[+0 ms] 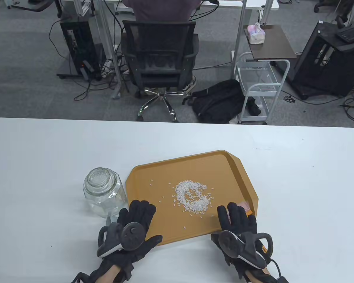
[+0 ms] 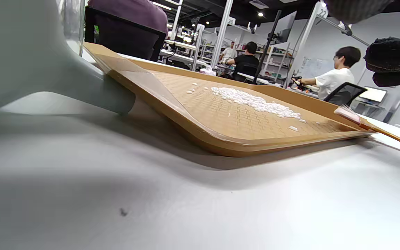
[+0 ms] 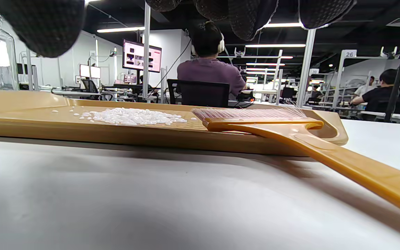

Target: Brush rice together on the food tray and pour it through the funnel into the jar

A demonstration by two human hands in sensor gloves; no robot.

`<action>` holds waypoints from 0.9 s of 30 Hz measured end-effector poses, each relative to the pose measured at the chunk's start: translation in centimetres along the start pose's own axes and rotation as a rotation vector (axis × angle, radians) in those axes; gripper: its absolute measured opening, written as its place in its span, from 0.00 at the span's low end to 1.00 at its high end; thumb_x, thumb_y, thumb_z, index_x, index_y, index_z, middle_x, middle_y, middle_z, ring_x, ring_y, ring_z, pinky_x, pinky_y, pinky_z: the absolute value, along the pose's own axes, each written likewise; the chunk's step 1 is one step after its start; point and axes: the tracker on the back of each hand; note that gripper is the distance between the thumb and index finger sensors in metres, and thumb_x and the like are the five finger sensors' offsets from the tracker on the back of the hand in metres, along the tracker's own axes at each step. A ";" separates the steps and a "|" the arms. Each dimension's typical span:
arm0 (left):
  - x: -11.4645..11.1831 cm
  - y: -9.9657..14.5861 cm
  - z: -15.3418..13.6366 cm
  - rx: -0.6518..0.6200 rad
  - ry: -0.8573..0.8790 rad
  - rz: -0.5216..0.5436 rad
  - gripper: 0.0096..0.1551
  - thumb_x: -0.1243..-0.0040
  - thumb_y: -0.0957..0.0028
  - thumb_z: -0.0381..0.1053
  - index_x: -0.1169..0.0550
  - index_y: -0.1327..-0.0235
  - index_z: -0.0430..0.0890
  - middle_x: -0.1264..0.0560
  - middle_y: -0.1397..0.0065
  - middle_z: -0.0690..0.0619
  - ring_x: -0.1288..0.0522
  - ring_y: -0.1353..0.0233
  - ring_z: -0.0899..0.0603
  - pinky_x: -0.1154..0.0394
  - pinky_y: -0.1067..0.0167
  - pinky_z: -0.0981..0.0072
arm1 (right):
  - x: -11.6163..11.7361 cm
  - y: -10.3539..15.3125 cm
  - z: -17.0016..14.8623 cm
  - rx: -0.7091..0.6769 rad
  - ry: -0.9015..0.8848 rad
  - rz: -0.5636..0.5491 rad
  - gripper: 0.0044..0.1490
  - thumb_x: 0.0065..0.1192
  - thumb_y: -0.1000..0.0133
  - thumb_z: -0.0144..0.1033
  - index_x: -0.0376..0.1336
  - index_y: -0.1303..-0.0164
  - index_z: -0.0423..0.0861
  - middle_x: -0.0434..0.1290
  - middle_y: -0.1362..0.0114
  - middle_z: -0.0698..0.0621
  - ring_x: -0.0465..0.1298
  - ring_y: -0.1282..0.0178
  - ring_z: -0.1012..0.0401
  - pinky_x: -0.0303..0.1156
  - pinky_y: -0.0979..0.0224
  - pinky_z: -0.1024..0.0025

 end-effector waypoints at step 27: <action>0.0 0.3 0.4 -0.001 -0.003 0.021 0.56 0.52 0.50 0.75 0.66 0.24 0.58 0.67 0.14 0.52 0.70 0.16 0.39 0.68 0.26 0.33 | -0.1 0.5 -0.3 0.015 -0.049 0.009 0.59 0.58 0.52 0.63 0.39 0.19 0.47 0.44 0.17 0.35 0.55 0.20 0.40 0.54 0.25 0.30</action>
Point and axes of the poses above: the tracker on the back of each hand, its own z axis roughly to the thumb side, its own y axis roughly from the fingertips to the wrist, x = y × z
